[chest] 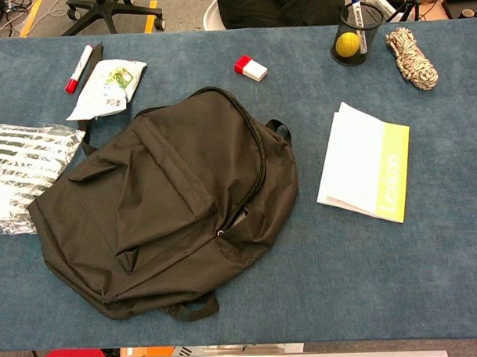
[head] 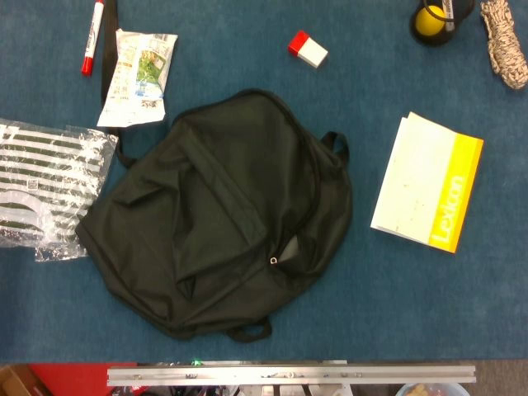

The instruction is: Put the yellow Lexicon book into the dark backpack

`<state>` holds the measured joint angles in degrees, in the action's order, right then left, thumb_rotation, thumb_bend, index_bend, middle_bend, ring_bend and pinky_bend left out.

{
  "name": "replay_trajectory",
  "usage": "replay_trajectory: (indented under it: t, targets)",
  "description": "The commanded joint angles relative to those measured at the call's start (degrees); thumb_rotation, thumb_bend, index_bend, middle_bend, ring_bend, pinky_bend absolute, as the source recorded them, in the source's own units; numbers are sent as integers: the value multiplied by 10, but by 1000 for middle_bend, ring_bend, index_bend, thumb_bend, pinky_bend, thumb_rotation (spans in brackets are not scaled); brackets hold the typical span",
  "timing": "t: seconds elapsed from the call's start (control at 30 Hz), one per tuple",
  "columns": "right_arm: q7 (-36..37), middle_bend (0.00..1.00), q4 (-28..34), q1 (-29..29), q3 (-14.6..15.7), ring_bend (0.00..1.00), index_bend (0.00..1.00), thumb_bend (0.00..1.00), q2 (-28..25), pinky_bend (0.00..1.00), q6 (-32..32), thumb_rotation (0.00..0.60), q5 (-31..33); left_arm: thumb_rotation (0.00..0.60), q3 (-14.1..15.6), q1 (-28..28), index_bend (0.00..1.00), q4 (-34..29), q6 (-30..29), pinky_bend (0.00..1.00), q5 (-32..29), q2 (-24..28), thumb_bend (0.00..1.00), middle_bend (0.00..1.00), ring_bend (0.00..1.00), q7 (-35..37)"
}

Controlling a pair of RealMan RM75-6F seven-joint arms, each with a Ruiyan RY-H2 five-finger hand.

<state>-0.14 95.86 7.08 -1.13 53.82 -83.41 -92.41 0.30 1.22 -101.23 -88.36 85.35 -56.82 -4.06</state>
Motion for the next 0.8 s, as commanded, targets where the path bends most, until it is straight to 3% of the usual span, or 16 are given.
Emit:
replay_trajectory:
  t: [0.03,0.37,0.57,0.67,0.8]
  targets:
    - [-2,444,1,2,-1,329,526,246,0,427,0,600,-4,600,-1,-1,247,1,1,278,-1,0,293,228,218,1]
    - [-42,432,20,29,13,325,480,244,-7,427,46,600,-39,600,-1,-6,247,13,0,272,1,-2,292,228,218,18]
    - [-103,407,27,71,32,300,414,218,-3,427,143,600,-53,600,2,-8,247,18,2,272,6,-1,292,228,218,25]
    - [-120,364,26,86,35,272,380,159,8,413,179,600,-46,600,2,-9,247,19,2,270,8,-1,292,228,218,27]
    - [-165,293,3,114,36,202,250,91,49,353,238,600,-35,600,4,-13,247,22,-2,264,13,0,292,228,218,37]
